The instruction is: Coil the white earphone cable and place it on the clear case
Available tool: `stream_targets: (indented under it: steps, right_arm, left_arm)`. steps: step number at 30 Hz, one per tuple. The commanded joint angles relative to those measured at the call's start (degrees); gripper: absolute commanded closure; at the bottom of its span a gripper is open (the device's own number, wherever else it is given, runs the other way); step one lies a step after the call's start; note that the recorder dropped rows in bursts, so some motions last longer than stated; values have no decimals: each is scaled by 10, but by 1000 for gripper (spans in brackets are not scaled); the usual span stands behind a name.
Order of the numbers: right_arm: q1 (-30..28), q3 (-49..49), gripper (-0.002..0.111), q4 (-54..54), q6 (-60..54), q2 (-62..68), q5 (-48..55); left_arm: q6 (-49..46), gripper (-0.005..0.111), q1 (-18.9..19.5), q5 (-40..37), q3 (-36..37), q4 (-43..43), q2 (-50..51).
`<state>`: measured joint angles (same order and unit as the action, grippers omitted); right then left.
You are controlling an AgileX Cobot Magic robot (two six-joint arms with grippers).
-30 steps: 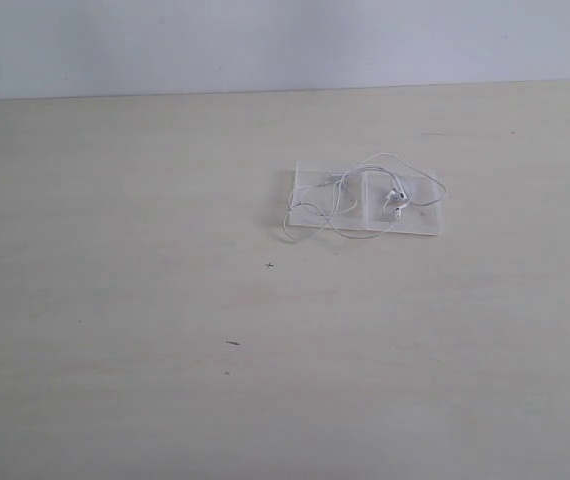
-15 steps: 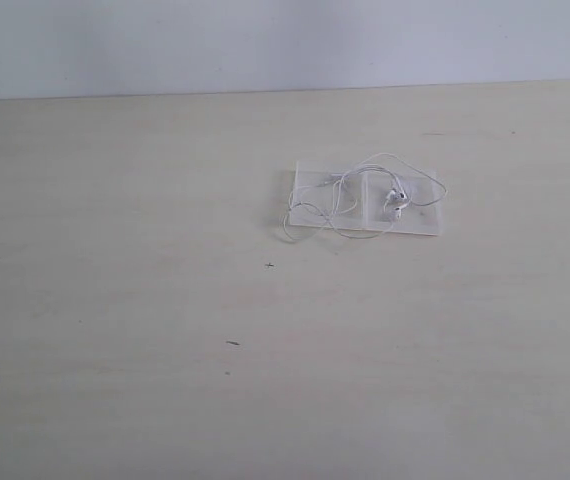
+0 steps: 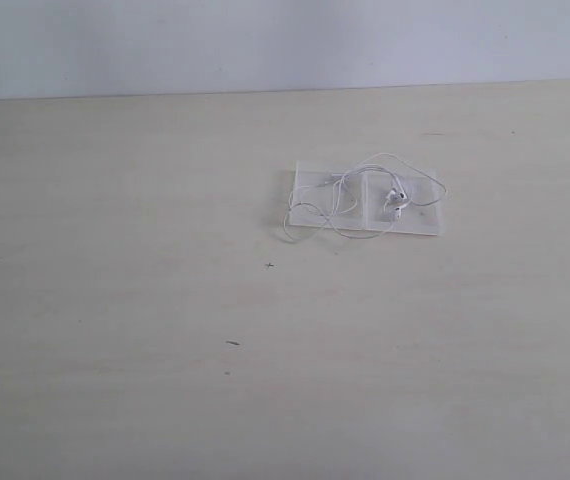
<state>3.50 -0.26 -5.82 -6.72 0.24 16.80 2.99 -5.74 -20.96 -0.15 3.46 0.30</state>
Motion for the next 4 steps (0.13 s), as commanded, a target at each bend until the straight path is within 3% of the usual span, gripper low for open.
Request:
stream_targets:
  steps: [1,4]
  right_arm:
    - [-3,3,108,0,-1,-2,-3]
    - [-3,3,108,0,-1,-2,-3]
  left_arm:
    - [4,107,0,2,2,-1,-3]
    - [4,107,0,2,2,-1,-3]
